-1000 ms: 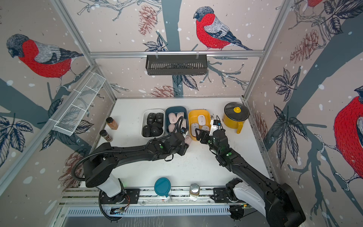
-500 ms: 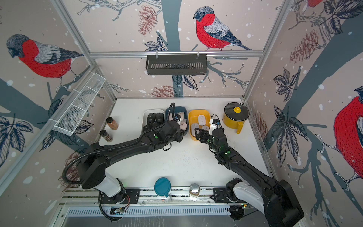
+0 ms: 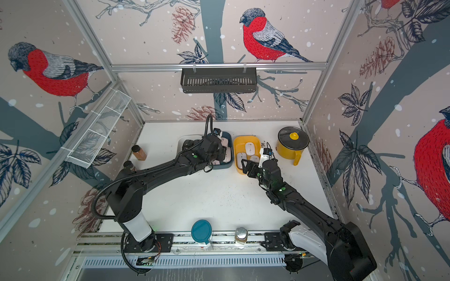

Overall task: Place the mice by color into the storage box
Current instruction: Pick up the mouse from the center of the board, then place the mouse in the storage box.

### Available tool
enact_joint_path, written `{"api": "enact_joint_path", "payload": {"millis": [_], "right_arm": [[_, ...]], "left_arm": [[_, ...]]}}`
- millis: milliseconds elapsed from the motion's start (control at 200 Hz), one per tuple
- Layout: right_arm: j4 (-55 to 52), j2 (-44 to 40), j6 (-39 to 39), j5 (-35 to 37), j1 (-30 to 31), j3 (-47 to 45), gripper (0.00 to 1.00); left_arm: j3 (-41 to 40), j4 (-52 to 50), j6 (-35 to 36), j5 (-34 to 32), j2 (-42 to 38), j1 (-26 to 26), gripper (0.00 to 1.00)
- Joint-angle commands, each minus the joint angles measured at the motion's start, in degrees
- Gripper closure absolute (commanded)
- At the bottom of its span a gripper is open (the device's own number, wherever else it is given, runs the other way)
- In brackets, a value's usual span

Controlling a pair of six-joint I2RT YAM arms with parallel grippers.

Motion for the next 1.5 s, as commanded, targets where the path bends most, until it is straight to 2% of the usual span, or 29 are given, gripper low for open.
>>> {"api": "enact_joint_path", "payload": {"millis": [0,320,916,1296,1496], "right_arm": [[0.9,-0.1,0.2,0.4,0.0,-0.3,0.19],[0.8,0.7,0.3,0.6,-0.2,-0.5,0.19],[0.9,2.0,1.2,1.0,-0.5,-0.7,0.19],[0.4,1.6,0.9,0.8,-0.5,-0.5,0.17],[-2.8,-1.3,0.0,2.7,-0.5,0.4,0.16]], "left_arm": [[1.6,1.7,-0.5,0.9,2.4,1.6,0.41],[2.7,3.8,-0.9,2.4,9.1,3.4,0.41],[3.6,3.3,-1.5,2.6,15.3,3.6,0.39],[3.8,2.7,-2.3,2.4,14.3,3.6,0.25],[5.2,1.3,-2.2,1.2,11.0,3.6,0.22]]}}
